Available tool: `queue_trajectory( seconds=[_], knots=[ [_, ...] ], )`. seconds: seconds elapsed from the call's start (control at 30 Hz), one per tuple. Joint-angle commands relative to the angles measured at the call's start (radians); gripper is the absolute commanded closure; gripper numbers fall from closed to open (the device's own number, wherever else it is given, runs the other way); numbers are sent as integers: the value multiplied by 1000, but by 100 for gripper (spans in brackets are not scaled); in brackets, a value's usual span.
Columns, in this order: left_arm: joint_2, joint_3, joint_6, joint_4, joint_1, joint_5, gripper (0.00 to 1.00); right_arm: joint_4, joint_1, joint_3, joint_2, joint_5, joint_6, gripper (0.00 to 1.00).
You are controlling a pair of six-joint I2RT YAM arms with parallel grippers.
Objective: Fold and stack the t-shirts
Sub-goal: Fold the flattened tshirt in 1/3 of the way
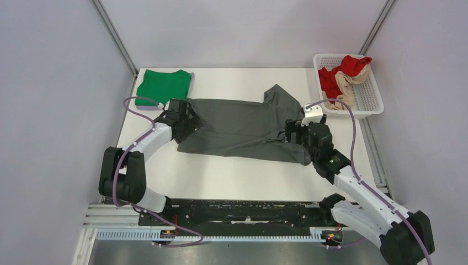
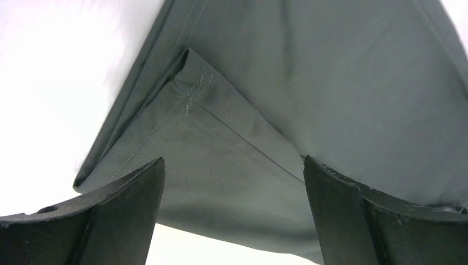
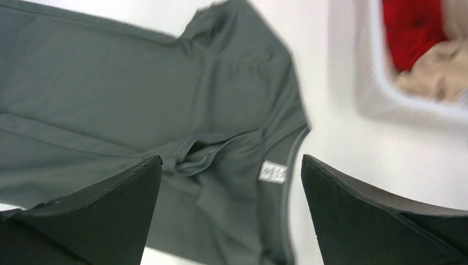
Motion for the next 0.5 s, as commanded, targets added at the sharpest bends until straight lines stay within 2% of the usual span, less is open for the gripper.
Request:
queue_trajectory(
  seconds=[0.0,0.23,0.47],
  knots=[
    [37,-13,65,65,2,60,0,-319,-23,148,130,-31,426,2],
    [78,-10,90,64,2,33,0,-258,-78,223,330,-44,569,3],
    [95,-6,104,59,2,3,0,-177,-113,318,570,-94,641,23]
  ],
)
